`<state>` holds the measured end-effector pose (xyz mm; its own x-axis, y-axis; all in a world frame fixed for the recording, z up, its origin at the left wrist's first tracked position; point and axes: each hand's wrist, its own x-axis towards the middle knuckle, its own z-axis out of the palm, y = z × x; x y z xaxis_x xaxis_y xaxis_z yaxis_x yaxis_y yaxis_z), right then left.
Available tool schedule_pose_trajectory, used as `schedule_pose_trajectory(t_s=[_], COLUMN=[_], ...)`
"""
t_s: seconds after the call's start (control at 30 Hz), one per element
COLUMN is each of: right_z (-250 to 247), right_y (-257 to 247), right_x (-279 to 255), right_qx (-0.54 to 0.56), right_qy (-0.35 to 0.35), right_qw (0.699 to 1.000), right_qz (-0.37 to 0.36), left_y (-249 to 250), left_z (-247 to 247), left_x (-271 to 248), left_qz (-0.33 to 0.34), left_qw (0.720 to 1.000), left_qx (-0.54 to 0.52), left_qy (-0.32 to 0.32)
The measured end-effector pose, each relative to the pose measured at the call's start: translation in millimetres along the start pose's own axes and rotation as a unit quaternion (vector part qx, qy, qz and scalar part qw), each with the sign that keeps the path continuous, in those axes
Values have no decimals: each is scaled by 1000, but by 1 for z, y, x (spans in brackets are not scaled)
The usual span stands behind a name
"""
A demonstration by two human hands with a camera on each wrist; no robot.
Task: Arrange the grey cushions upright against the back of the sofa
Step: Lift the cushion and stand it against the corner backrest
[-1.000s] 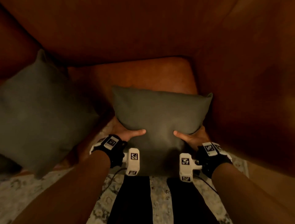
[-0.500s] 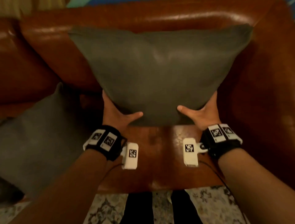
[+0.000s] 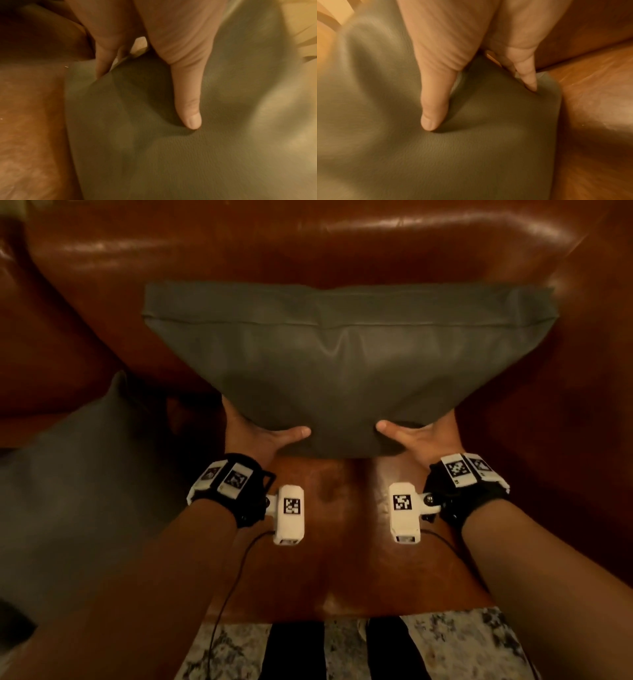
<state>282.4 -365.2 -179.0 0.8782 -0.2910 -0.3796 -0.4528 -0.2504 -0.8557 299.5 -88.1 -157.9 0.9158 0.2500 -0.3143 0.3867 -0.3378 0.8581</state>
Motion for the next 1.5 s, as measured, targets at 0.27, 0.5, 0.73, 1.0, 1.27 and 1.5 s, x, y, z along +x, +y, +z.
schedule_pose_trajectory(t_s=[0.27,0.5,0.73,1.0,1.27,1.5], right_z=[16,17,28,37,32,35], right_y=[-10,-4,3,8,7,-11], right_x=[12,6,-4,-10,25,-15], right_qx=[6,44,50,54,16,-2], right_qy=[-41,1,11,32,-7,31], right_qw=[998,999,999,998,996,994], right_qz=[43,27,11,21,85,106], left_y=[-8,-14,-5,-9,0,3], left_z=[-4,-3,10,16,17,-7], left_x=[16,20,10,1,33,14], left_qz=[-68,-50,-16,-19,-78,-104], left_qw=[997,999,999,998,997,994], left_qx=[5,-16,-49,-53,-5,-17], left_qy=[-27,3,9,4,-14,-33])
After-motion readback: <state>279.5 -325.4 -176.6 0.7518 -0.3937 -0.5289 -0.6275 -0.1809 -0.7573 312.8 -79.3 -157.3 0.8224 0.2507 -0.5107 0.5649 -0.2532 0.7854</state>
